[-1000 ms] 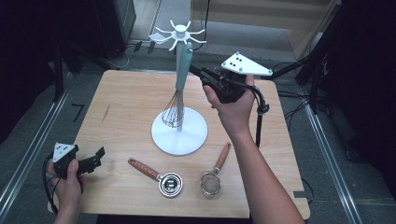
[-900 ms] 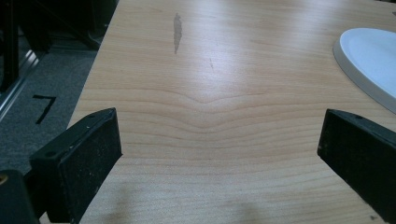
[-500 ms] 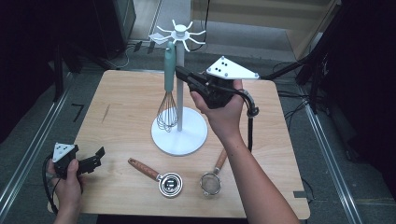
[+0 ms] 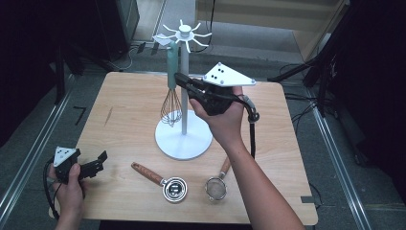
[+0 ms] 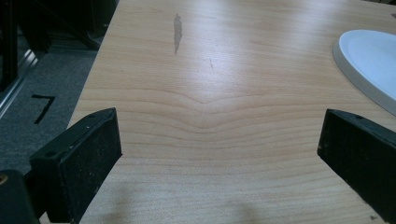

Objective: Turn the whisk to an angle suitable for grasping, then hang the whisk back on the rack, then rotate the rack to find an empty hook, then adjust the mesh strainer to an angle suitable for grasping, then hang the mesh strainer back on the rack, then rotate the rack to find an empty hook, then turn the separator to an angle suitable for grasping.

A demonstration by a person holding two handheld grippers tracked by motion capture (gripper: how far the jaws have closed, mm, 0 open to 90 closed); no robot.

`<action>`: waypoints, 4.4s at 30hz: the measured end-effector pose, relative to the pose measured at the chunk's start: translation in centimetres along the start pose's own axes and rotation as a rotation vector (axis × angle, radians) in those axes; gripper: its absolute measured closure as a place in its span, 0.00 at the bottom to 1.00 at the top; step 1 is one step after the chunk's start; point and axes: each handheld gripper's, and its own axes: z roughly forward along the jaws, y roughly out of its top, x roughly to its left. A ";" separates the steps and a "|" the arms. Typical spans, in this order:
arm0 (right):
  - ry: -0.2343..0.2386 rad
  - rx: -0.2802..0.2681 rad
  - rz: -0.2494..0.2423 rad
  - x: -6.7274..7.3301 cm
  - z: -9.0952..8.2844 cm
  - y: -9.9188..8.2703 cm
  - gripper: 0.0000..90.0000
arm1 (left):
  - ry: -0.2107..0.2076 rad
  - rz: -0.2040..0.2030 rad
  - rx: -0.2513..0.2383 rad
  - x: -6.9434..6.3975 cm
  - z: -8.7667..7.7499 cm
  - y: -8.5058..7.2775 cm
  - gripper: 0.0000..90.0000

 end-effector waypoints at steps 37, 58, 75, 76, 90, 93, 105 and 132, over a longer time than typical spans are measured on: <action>-0.240 0.216 0.238 -3.2 -6.6 -12.0 0.41 | 0.003 0.014 -0.001 -0.1 0.0 0.0 0.00; -0.362 0.347 0.396 -2.5 -11.2 -19.0 0.35 | 0.005 0.018 0.001 -0.2 -0.1 0.0 0.00; -0.437 0.417 0.552 -1.7 -13.6 -22.0 0.36 | 0.005 0.019 0.007 -0.2 0.0 0.0 0.00; -0.434 0.416 0.572 -1.6 -13.7 -22.1 0.35 | 0.004 0.020 0.007 -0.2 0.0 0.0 0.00; -0.420 0.495 0.716 -0.4 -12.1 -22.7 0.48 | 0.003 0.022 0.016 -0.2 0.1 0.0 0.00; -0.420 0.510 0.782 -0.2 -12.1 -22.7 0.55 | 0.004 0.021 0.015 -0.2 0.1 0.0 0.00; -0.445 0.627 0.827 0.2 -11.1 -23.2 0.55 | 0.003 0.023 0.017 -0.2 0.1 0.0 0.00; -0.410 0.717 0.589 -0.8 -11.3 -23.3 0.67 | 0.007 0.027 0.019 -0.3 0.1 0.0 0.00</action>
